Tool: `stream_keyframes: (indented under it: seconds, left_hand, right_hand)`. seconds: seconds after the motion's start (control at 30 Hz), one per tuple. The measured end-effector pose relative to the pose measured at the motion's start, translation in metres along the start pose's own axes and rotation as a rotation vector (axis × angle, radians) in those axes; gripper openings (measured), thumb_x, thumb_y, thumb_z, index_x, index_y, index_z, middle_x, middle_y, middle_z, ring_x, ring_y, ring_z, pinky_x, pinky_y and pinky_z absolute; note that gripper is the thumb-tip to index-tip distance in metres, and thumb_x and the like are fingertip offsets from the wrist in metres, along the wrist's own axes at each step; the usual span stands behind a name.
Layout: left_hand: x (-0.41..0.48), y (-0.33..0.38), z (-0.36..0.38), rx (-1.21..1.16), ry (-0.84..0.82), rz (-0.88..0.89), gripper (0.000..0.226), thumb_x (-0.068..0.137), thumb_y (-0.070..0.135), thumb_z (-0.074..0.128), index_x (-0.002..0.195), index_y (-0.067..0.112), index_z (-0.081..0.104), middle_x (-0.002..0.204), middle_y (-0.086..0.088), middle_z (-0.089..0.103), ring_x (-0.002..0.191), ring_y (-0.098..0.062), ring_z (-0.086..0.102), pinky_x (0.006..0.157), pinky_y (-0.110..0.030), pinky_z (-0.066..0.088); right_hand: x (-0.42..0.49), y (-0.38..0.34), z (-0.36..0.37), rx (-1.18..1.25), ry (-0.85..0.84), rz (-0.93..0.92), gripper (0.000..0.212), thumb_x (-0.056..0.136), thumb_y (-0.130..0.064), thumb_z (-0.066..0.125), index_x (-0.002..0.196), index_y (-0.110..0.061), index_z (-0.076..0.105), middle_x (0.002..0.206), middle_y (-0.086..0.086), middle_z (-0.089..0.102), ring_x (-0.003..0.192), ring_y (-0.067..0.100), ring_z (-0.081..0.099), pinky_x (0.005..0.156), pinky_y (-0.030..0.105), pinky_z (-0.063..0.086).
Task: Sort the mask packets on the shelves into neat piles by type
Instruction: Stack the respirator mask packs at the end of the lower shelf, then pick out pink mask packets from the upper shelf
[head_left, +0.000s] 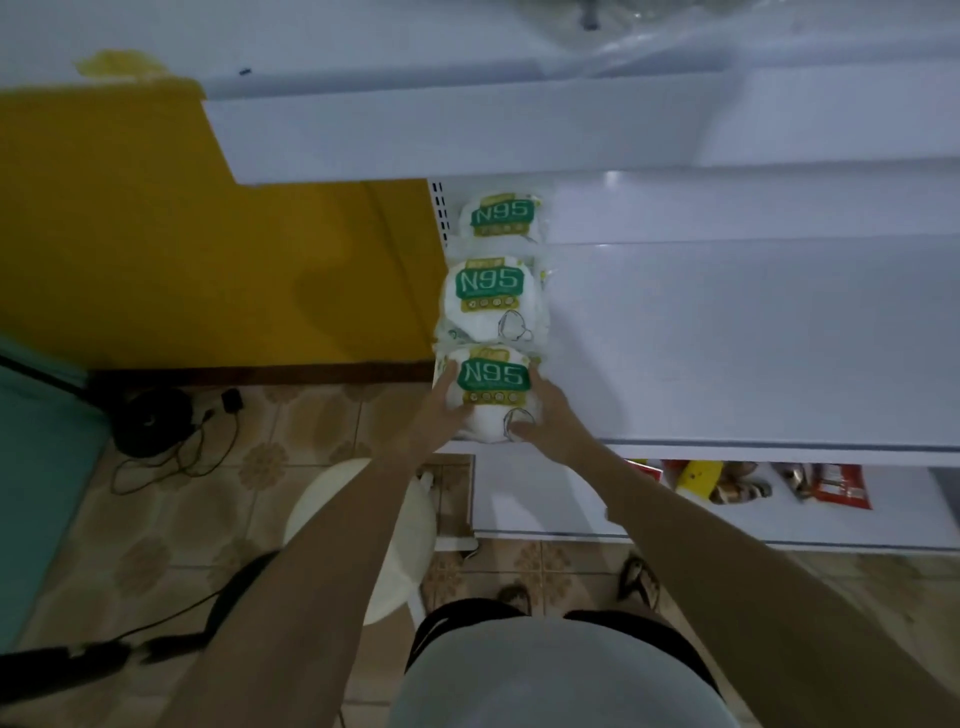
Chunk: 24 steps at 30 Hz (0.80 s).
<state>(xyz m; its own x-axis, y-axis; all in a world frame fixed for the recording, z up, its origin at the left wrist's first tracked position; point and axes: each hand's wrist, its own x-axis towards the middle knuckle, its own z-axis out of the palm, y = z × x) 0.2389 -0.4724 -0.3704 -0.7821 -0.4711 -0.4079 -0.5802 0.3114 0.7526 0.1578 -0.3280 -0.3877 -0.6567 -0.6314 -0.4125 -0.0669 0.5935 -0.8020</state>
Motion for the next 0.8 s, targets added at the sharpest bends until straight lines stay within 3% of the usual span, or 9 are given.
stream_keyframes:
  seconds: [0.07, 0.1, 0.2, 0.33, 0.43, 0.5, 0.57, 0.67, 0.8]
  left_hand:
    - [0.000, -0.005, 0.005, -0.176, -0.058, 0.021, 0.065, 0.095, 0.000, 0.046, 0.149, 0.008, 0.010, 0.150, -0.012, 0.027, 0.137, -0.025, 0.028, 0.091, -0.007, 0.035]
    - [0.001, -0.006, 0.005, -0.236, -0.048, 0.027, 0.065, 0.095, -0.003, 0.045, 0.148, 0.007, 0.010, 0.149, -0.011, 0.027, 0.137, -0.023, 0.028, 0.086, -0.004, 0.035]
    - [-0.001, -0.014, 0.009, -0.293, -0.007, 0.038, 0.063, 0.095, 0.003, 0.048, 0.148, 0.011, 0.015, 0.148, -0.008, 0.031, 0.135, -0.018, 0.030, 0.103, -0.022, 0.033]
    - [-0.007, -0.018, 0.014, -0.100, 0.086, 0.107, 0.060, 0.095, 0.024, 0.053, 0.147, 0.021, 0.024, 0.150, -0.008, 0.030, 0.137, -0.024, 0.029, 0.112, -0.042, 0.029]
    - [-0.022, -0.012, 0.017, 0.168, 0.263, 0.166, 0.059, 0.092, 0.042, 0.050, 0.144, 0.020, 0.033, 0.148, -0.016, 0.027, 0.135, -0.031, 0.029, 0.110, -0.039, 0.026]
    - [-0.038, -0.007, 0.017, 0.309, 0.343, 0.200, 0.068, 0.084, 0.053, 0.041, 0.142, 0.017, 0.038, 0.147, -0.022, 0.026, 0.135, -0.036, 0.028, 0.109, -0.043, 0.027]
    - [-0.051, -0.004, 0.019, 0.383, 0.422, 0.285, 0.065, 0.083, 0.049, 0.041, 0.137, 0.012, 0.046, 0.141, -0.029, 0.034, 0.129, -0.043, 0.035, 0.104, -0.050, 0.033]
    - [-0.060, 0.008, 0.022, 0.361, 0.492, 0.410, 0.058, 0.087, 0.045, 0.040, 0.125, 0.004, 0.055, 0.125, -0.030, 0.051, 0.112, -0.046, 0.051, 0.092, -0.056, 0.043]
    - [-0.094, 0.062, 0.034, 0.278, 0.560, 0.564, 0.069, 0.094, 0.058, 0.025, 0.128, 0.003, 0.051, 0.127, -0.021, 0.054, 0.116, -0.029, 0.048, 0.096, -0.038, 0.041]
  right_hand:
    - [0.003, 0.005, -0.001, -0.051, 0.040, -0.021, 0.099, 0.073, -0.046, 0.067, 0.150, -0.018, 0.011, 0.143, 0.016, 0.035, 0.132, 0.033, 0.032, 0.111, 0.048, 0.028]
    - [0.001, 0.004, -0.004, -0.073, 0.059, -0.022, 0.094, 0.078, -0.041, 0.068, 0.150, -0.018, 0.012, 0.143, 0.016, 0.033, 0.132, 0.033, 0.030, 0.111, 0.046, 0.026]
    - [-0.011, -0.002, -0.013, -0.098, 0.110, -0.021, 0.081, 0.087, -0.029, 0.063, 0.149, -0.024, 0.013, 0.153, 0.015, 0.017, 0.142, 0.028, 0.013, 0.115, 0.041, 0.016]
    - [-0.024, 0.005, -0.017, -0.138, 0.138, -0.076, 0.075, 0.089, -0.027, 0.061, 0.148, -0.027, 0.015, 0.155, 0.013, 0.011, 0.143, 0.026, 0.010, 0.114, 0.038, 0.015]
    - [-0.040, 0.008, -0.022, -0.197, 0.119, -0.124, 0.076, 0.088, -0.029, 0.061, 0.148, -0.028, 0.014, 0.156, 0.011, 0.008, 0.142, 0.029, 0.009, 0.108, 0.052, 0.031]
    - [-0.052, 0.007, -0.026, -0.249, 0.095, -0.174, 0.076, 0.088, -0.031, 0.061, 0.149, -0.028, 0.014, 0.156, 0.010, 0.007, 0.143, 0.028, 0.008, 0.104, 0.053, 0.035]
    - [-0.064, 0.005, -0.034, -0.314, 0.070, -0.247, 0.077, 0.089, -0.032, 0.059, 0.149, -0.024, 0.012, 0.156, 0.011, 0.008, 0.143, 0.027, 0.009, 0.113, 0.043, 0.024]
    - [-0.085, -0.003, -0.061, -0.410, 0.029, -0.388, 0.071, 0.092, -0.030, 0.056, 0.148, -0.019, 0.014, 0.154, 0.010, 0.018, 0.141, 0.024, 0.018, 0.109, 0.023, 0.015]
    - [-0.126, -0.030, -0.119, -0.393, 0.018, -0.542, 0.057, 0.095, -0.027, 0.050, 0.146, -0.022, 0.024, 0.144, 0.000, 0.037, 0.131, 0.012, 0.035, 0.098, 0.006, 0.018]
